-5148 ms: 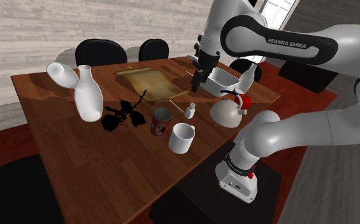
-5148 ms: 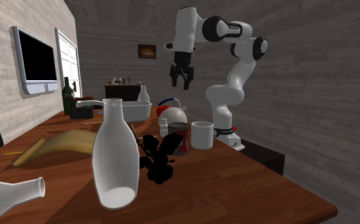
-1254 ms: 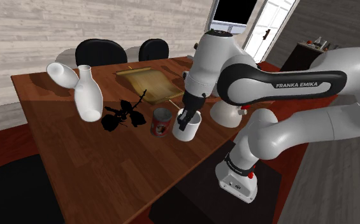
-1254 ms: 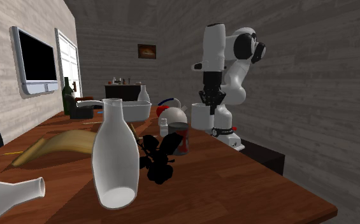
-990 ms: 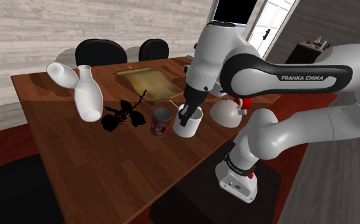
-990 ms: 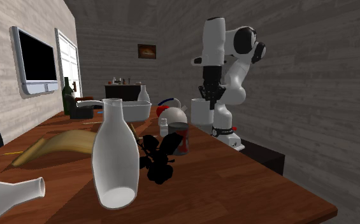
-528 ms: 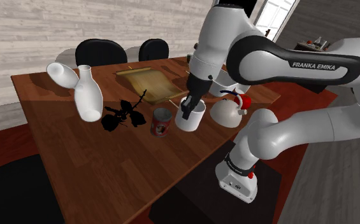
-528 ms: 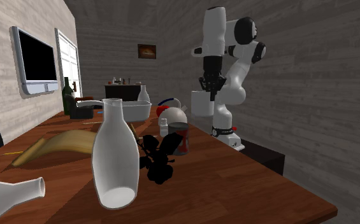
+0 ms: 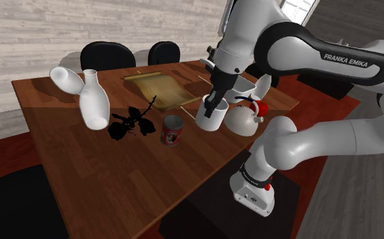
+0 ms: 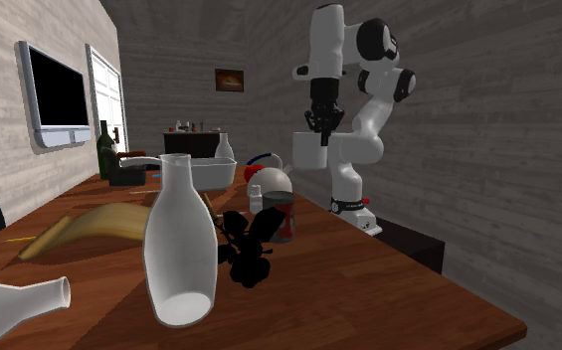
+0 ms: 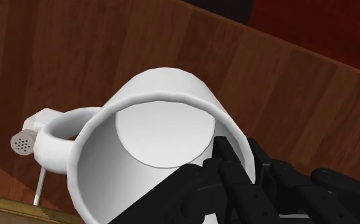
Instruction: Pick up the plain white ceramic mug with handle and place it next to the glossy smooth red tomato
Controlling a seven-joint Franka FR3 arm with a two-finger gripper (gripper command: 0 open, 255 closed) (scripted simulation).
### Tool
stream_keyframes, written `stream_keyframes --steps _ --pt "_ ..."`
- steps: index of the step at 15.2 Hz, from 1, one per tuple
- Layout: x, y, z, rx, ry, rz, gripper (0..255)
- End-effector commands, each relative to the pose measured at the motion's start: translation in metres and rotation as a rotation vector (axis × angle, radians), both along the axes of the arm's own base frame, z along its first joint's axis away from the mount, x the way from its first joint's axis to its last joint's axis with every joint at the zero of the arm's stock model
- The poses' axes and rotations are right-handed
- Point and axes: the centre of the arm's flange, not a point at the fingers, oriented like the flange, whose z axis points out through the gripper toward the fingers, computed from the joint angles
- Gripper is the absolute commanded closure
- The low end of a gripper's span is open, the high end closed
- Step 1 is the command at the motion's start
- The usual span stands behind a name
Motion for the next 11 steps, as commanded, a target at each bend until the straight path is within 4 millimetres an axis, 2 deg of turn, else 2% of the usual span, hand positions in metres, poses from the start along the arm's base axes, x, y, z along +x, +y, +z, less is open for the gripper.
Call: stream_keyframes --steps 1,11 --pt "-0.005 -0.025 -0.002 0.000 0.000 0.002 255" --pt "-0.028 -0.156 -0.002 0.000 0.000 0.002 255"
